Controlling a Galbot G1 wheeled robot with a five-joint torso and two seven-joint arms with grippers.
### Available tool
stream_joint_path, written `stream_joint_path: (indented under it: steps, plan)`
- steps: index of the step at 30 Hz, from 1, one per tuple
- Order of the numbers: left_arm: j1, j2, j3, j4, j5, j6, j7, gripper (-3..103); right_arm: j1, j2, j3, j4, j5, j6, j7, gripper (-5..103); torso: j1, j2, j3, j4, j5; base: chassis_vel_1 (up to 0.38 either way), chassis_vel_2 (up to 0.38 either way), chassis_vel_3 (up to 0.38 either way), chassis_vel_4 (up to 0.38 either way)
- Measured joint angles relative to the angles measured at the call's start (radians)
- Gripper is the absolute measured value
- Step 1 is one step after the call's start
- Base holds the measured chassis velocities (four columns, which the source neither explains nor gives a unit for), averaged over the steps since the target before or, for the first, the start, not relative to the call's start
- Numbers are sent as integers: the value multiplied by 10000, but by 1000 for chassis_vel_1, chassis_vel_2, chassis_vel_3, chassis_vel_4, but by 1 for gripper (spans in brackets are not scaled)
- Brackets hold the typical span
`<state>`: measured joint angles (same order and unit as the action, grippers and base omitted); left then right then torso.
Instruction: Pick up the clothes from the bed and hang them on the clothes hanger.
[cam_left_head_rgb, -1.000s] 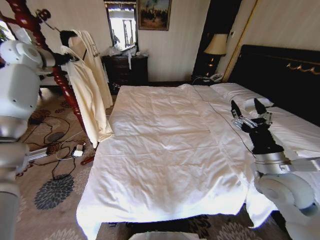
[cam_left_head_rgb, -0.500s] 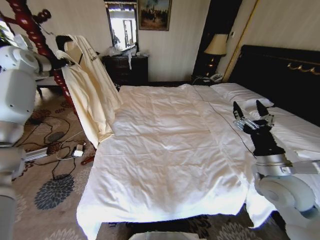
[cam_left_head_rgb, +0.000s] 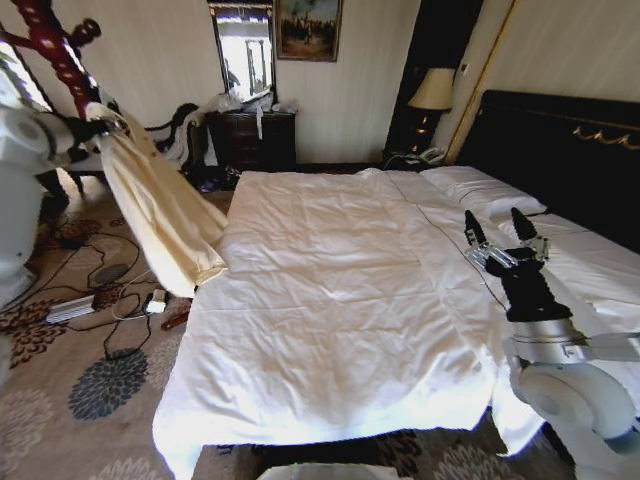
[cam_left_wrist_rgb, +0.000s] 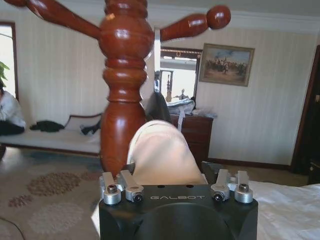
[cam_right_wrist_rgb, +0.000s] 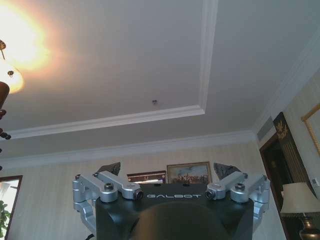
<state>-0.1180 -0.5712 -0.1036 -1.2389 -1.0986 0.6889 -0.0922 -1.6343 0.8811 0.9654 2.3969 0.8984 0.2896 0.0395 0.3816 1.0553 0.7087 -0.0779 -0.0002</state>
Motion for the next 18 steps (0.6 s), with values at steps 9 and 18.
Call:
stream_joint_path:
  steps: [9,18]
  plan:
    - [2109,1367,-1144,-2201,172,-1632,167,98,-308,209,62,190,-75,-28,11,100,0,-1,0,0,-1,0,0,0,0]
    - [4790,2024,-3263,-3460,894,-3522,239,100,-818,302,534,322,-48,-50,83,100,1,0,0,1,2,0,0,0,0]
